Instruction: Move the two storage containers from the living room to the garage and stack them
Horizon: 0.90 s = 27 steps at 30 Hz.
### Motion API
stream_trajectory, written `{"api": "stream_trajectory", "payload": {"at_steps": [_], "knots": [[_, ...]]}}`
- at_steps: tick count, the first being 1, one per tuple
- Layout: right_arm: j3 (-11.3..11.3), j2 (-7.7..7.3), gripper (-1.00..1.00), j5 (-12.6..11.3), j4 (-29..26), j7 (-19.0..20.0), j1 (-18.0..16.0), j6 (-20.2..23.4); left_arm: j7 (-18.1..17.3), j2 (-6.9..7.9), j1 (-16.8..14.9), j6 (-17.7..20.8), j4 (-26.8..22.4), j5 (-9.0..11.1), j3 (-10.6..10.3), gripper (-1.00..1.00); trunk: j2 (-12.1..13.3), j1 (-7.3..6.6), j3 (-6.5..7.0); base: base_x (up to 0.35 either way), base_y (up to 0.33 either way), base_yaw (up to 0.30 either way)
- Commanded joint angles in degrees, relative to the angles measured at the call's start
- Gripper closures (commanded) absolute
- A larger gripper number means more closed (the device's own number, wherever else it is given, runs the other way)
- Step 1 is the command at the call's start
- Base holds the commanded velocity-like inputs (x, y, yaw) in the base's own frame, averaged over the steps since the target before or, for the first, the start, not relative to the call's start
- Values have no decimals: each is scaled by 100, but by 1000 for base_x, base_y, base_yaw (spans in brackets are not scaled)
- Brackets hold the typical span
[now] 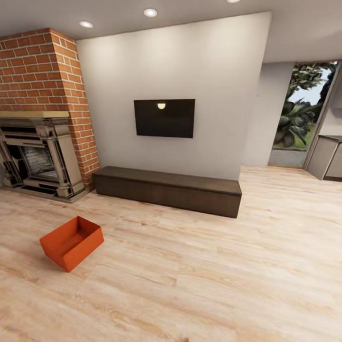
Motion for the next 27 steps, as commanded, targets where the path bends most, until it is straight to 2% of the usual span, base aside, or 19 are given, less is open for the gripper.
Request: {"api": "stream_trajectory", "payload": {"at_steps": [1,6,24,27], "knots": [[47,0,-100,-40,16,-3,-6,-30,9,-1,-1,-14,-2,22,2,-100,-2,3,-5,322,0,0],[25,-3,-100,-64,16,5,-6,-37,9,-1,-1,-29,-2,23,3,-100,-2,3,-5,322,0,152],[20,-2,-100,-92,16,-3,-6,-59,9,-1,-1,-31,-2,23,3,-100,-2,3,-5,322,0,263],[22,-2,-100,-94,16,-3,-6,-54,9,-1,-1,-34,-2,22,3,-100,-2,3,-5,322,0,108]]}}
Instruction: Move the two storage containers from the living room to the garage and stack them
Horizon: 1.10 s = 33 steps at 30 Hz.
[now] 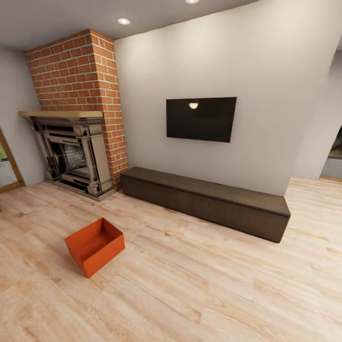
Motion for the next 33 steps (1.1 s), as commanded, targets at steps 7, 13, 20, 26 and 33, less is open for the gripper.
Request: {"api": "stream_trajectory", "payload": {"at_steps": [7,13,20,26,33], "knots": [[83,-6,-100,30,16,-24,-6,-10,9,-1,-1,-23,3,22,1,-100,-2,3,-5,322,0,16],[134,-9,-100,35,16,2,-6,3,9,-5,-1,-32,5,21,1,-100,-2,3,-5,322,0,0],[102,2,-100,36,16,-11,-6,-7,9,-9,-1,-35,6,6,-5,-100,-2,3,-5,322,-23,0],[104,3,-100,43,16,-5,-6,-7,9,-8,-1,-40,6,1,-8,-100,-2,3,-5,322,-71,79],[125,3,-100,37,16,-6,-6,0,9,-1,-1,-35,6,12,-8,-100,-2,3,-5,322,-74,254]]}}
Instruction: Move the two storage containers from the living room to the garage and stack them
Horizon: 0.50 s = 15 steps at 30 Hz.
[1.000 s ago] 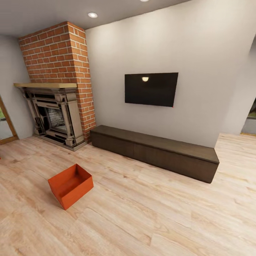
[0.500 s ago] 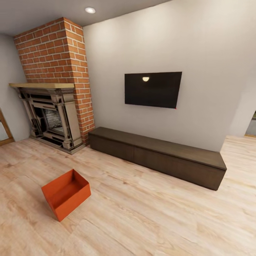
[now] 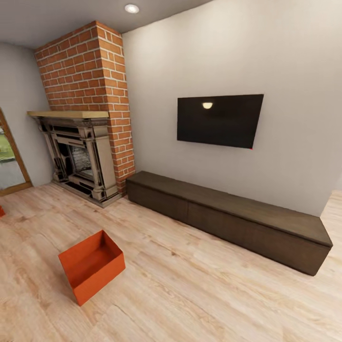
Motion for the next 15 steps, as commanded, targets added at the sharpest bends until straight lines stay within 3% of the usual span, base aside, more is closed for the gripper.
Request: {"api": "stream_trajectory", "payload": {"at_steps": [1,15], "knots": [[48,3,-100,-45,16,-3,-6,-31,10,-1,-1,-11,-3,22,0,-100,-3,3,-5,322,-74,268],[26,3,-100,-46,16,-8,-6,-36,10,-1,-1,-17,-3,23,0,-100,-3,3,-5,322,-74,269]]}}
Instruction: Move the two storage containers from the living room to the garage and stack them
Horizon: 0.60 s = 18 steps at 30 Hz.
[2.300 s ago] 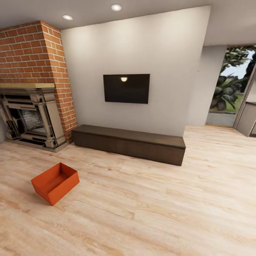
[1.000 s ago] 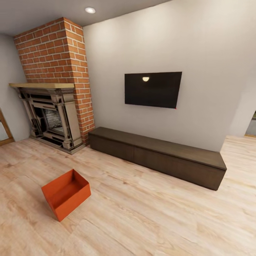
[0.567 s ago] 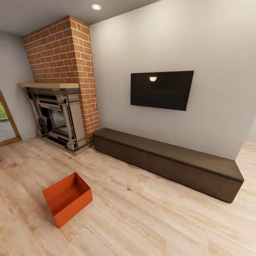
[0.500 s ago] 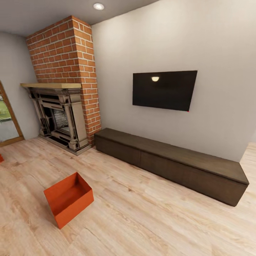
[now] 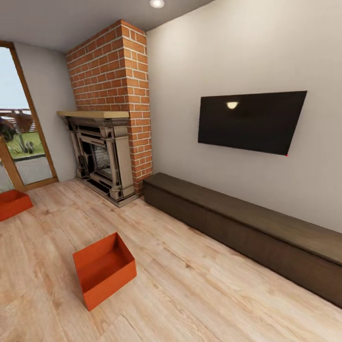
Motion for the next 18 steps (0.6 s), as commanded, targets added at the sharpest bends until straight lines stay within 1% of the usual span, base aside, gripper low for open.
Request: {"api": "stream_trajectory", "payload": {"at_steps": [1,7,18], "knots": [[46,3,-100,-45,16,-2,-6,-30,10,-1,-1,-12,-3,22,0,-100,-3,3,-5,322,-74,269],[11,2,-100,-65,17,-2,-6,-30,10,-1,-1,-13,-3,22,0,-100,-3,3,-5,322,-74,270],[33,0,-100,-54,16,-2,-6,-30,10,-1,-1,-13,-3,22,3,-100,-3,3,-5,322,-74,270]]}}
